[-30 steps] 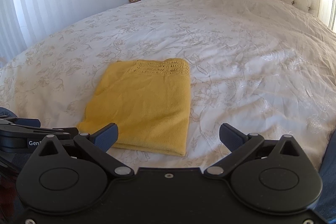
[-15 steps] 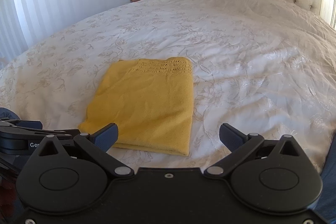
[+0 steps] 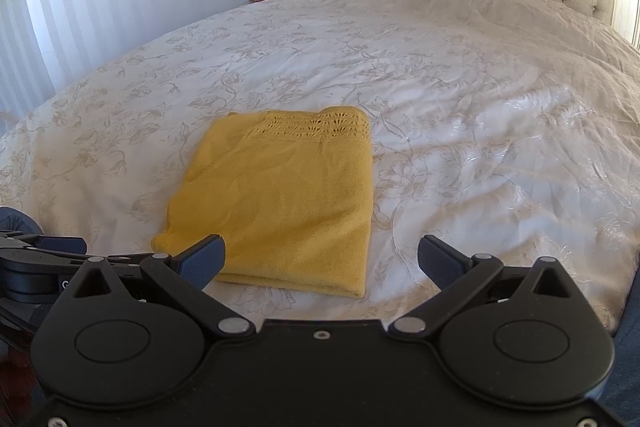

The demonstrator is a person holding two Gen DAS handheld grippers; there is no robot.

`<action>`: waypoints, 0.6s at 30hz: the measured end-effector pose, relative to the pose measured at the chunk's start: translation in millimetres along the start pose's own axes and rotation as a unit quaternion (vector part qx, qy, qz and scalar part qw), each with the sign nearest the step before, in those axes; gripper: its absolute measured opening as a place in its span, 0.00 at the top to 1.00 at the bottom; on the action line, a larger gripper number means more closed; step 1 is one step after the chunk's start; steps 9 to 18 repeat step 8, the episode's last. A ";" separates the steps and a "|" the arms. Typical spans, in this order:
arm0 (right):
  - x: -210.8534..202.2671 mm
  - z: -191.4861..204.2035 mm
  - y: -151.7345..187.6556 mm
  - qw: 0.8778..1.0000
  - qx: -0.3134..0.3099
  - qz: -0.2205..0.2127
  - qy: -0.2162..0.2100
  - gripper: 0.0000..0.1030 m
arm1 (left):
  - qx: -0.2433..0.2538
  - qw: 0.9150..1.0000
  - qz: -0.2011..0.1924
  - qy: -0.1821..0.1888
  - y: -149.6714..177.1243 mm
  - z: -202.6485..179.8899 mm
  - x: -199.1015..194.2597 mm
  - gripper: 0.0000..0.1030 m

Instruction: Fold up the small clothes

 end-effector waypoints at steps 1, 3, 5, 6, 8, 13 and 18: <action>0.2 0.1 0.0 1.000 0.000 0.000 0.000 0.01 | 0.000 1.000 0.001 0.000 -0.2 0.5 0.3 0.15; 0.8 1.9 0.2 1.000 -0.001 0.001 -0.002 0.01 | -0.001 1.000 0.002 0.000 -0.5 0.7 1.1 0.15; 1.3 2.8 0.1 1.000 -0.002 0.002 -0.002 0.01 | -0.001 1.000 0.003 0.000 -0.1 0.1 1.5 0.15; 1.5 3.1 0.1 1.000 -0.002 0.002 -0.003 0.01 | -0.001 1.000 0.003 0.000 -0.2 -0.1 1.7 0.15; 1.9 3.3 0.1 1.000 -0.001 0.003 -0.004 0.01 | -0.001 1.000 0.004 0.001 -0.1 -0.7 2.1 0.15; 1.9 3.3 0.1 1.000 -0.001 0.003 -0.004 0.01 | -0.001 1.000 0.004 0.001 -0.1 -0.7 2.1 0.15; 1.9 3.3 0.1 1.000 -0.001 0.003 -0.004 0.01 | -0.001 1.000 0.004 0.001 -0.1 -0.7 2.1 0.15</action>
Point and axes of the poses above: each gripper's, at about its wrist camera, not at the fingertips, and x roughly the way its jaws point, z to its left, y to its underside, the point moved 1 cm from there along x, roughly the way its jaws point, and after that the axes turned 12 degrees about y, right-handed, at the moved point
